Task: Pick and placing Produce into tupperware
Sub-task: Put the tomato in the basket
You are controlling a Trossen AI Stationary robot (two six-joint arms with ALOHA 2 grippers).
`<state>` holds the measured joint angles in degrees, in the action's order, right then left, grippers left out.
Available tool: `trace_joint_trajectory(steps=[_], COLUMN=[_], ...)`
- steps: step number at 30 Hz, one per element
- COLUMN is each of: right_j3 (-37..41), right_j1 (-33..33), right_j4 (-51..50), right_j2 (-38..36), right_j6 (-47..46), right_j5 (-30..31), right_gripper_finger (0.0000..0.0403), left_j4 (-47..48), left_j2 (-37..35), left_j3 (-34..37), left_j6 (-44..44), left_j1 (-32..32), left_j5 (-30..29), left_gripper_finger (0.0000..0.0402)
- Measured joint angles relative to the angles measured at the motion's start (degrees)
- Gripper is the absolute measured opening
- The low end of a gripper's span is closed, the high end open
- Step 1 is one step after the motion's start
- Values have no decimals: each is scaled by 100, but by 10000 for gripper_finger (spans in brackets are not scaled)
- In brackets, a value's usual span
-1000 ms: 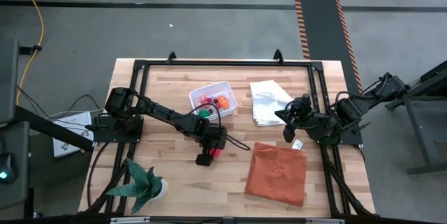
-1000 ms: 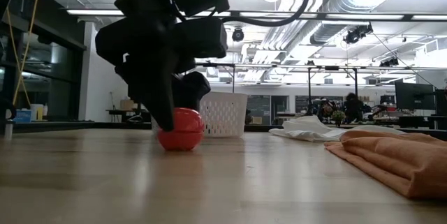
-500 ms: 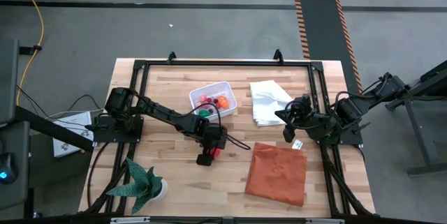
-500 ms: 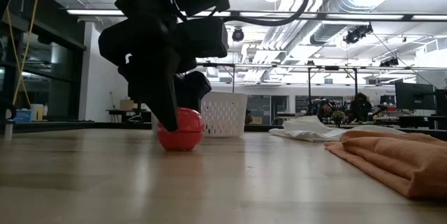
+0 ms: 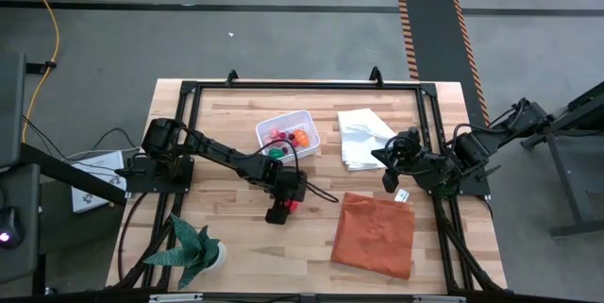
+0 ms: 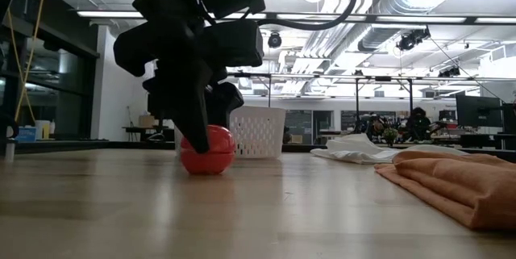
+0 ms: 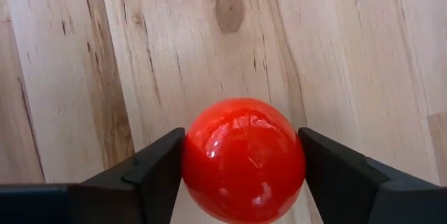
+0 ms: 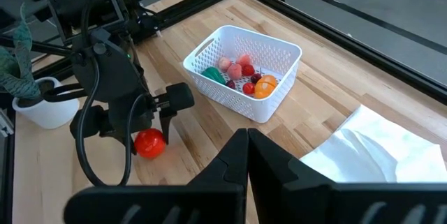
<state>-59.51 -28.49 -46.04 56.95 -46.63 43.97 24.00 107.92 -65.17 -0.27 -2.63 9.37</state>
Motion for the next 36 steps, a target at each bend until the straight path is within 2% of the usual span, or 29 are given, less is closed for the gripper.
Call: trace_joint_trajectory(steps=[4,12,22,31,36], right_j3=[0,0,0,0,0], right_j1=[0,0,0,2,0], right_j4=[0,0,0,0,2], right_j2=[0,0,0,0,0], right_j6=[9,11,11,-2,-2], right_j5=[-1,0,0,0,-1], right_gripper_finger=[1,1,1,1,1], left_j4=[-1,3,3,10,199], left_j2=[0,0,0,0,-4], left_j3=[-1,-1,1,-6,-348], left_j6=[-2,-2,-4,-24,-17], left_j1=[0,0,0,0,0], left_j5=[0,2,68,70,70], left_gripper_finger=[243,271,249,269,256])
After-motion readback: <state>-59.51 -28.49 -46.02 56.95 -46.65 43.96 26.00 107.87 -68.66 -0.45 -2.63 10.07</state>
